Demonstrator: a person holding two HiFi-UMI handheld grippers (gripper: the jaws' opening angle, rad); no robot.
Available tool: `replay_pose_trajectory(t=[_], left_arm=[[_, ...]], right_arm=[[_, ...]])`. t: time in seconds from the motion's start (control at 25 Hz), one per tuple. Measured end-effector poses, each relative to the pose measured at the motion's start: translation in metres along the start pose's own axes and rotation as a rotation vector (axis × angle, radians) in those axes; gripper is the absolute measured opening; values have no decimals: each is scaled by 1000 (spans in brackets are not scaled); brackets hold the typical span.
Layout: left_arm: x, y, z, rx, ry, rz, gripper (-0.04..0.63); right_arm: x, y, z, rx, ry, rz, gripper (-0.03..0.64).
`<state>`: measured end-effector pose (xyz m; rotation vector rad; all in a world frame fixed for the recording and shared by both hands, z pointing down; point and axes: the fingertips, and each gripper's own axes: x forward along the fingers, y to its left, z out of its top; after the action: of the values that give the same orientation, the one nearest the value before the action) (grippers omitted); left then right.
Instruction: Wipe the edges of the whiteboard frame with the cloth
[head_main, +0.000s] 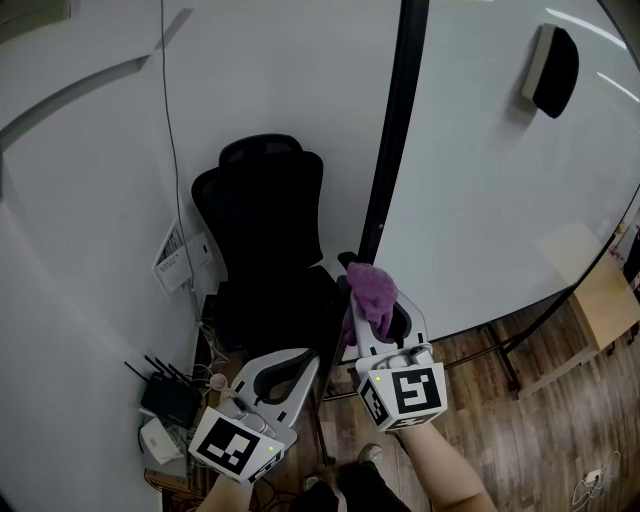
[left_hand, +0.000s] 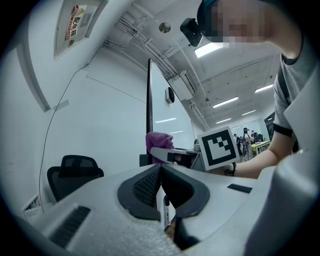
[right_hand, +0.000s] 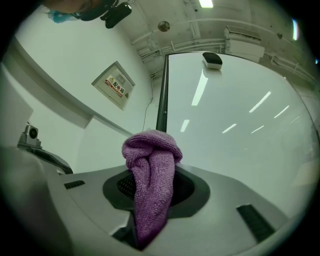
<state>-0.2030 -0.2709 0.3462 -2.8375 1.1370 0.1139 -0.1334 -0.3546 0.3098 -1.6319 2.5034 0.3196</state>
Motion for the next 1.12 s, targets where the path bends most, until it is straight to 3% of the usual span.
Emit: replay_pose_trajectory(t=[1.12], left_arm=[[4,-5,-25,-11,48,8,17]], right_arm=[[-13,-2,-55,34,93,8,106]])
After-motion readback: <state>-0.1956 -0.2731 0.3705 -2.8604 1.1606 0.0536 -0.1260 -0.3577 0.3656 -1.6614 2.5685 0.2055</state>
